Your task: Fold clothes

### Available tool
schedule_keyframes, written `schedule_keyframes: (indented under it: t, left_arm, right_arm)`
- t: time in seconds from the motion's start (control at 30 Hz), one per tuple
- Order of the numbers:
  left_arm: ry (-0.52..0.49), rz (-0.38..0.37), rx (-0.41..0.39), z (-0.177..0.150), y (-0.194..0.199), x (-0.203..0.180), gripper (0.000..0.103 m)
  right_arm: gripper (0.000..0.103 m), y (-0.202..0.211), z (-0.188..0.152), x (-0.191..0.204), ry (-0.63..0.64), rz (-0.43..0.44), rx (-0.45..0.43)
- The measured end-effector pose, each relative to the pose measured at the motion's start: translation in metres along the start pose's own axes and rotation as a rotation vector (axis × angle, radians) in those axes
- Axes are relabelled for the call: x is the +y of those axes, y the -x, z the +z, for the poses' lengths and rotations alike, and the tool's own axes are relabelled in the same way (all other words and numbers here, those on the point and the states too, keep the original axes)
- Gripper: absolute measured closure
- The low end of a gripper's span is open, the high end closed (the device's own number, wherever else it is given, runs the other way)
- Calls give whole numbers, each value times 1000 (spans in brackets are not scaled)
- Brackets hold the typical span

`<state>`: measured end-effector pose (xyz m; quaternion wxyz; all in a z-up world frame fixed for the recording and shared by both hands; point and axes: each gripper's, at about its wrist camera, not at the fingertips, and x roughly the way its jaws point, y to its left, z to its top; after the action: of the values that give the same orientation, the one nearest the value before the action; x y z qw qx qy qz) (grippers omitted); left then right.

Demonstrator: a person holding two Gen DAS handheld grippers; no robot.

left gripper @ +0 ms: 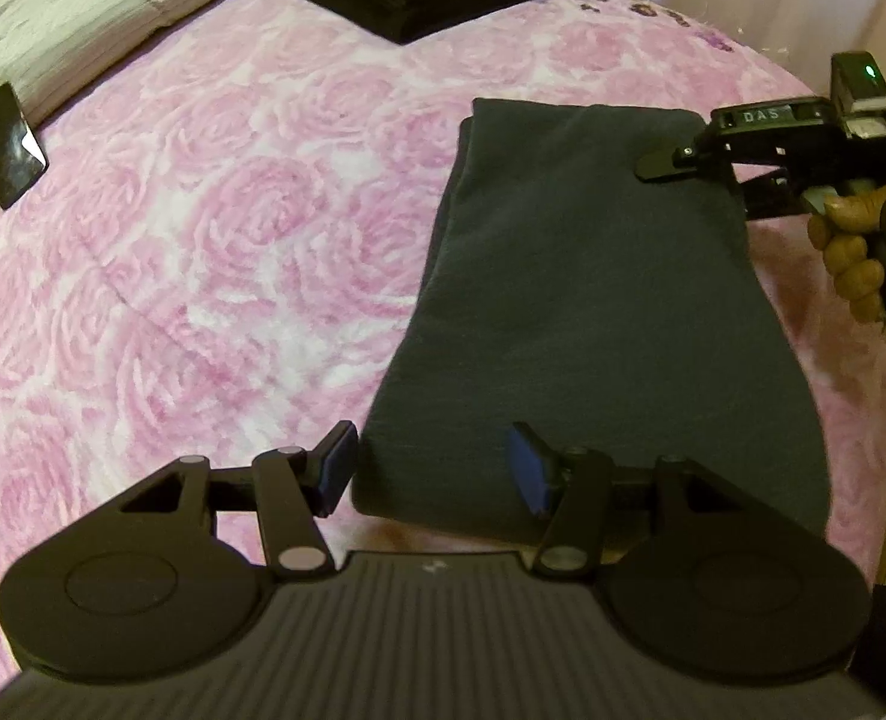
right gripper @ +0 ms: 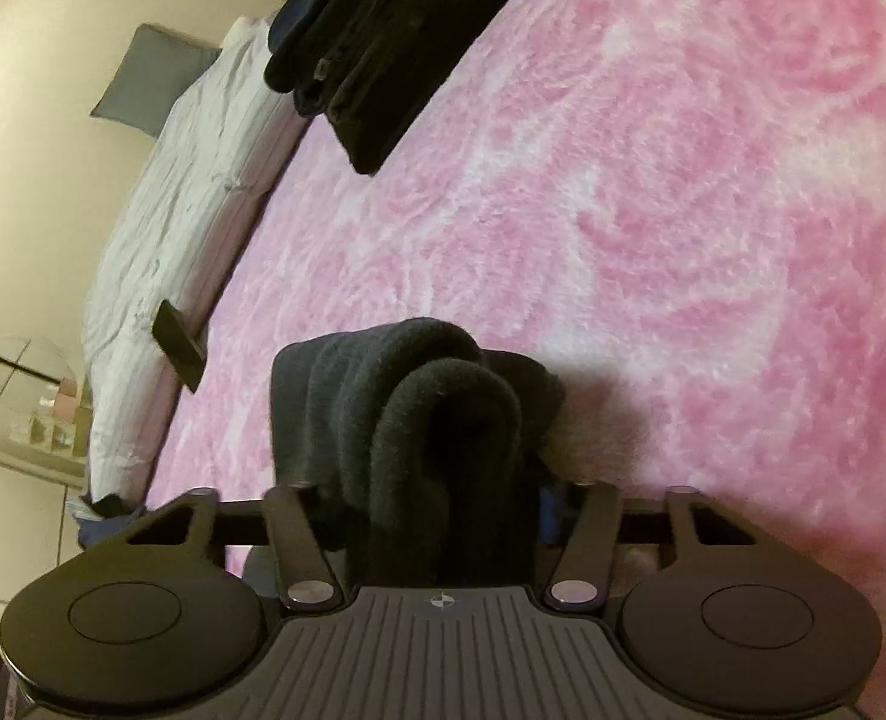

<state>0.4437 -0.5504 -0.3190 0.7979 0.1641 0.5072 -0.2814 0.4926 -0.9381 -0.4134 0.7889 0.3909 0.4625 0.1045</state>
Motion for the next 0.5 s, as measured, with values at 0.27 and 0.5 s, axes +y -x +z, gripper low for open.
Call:
schedule_keyframes:
  t: [0.27, 0.5]
  left_arm:
    - [3, 21, -43, -4, 29, -11, 53]
    - [146, 82, -77, -23, 55, -2, 51]
  right_arm:
    - [61, 16, 35, 88, 424, 68, 80]
    - [57, -71, 72, 214, 920, 177, 248]
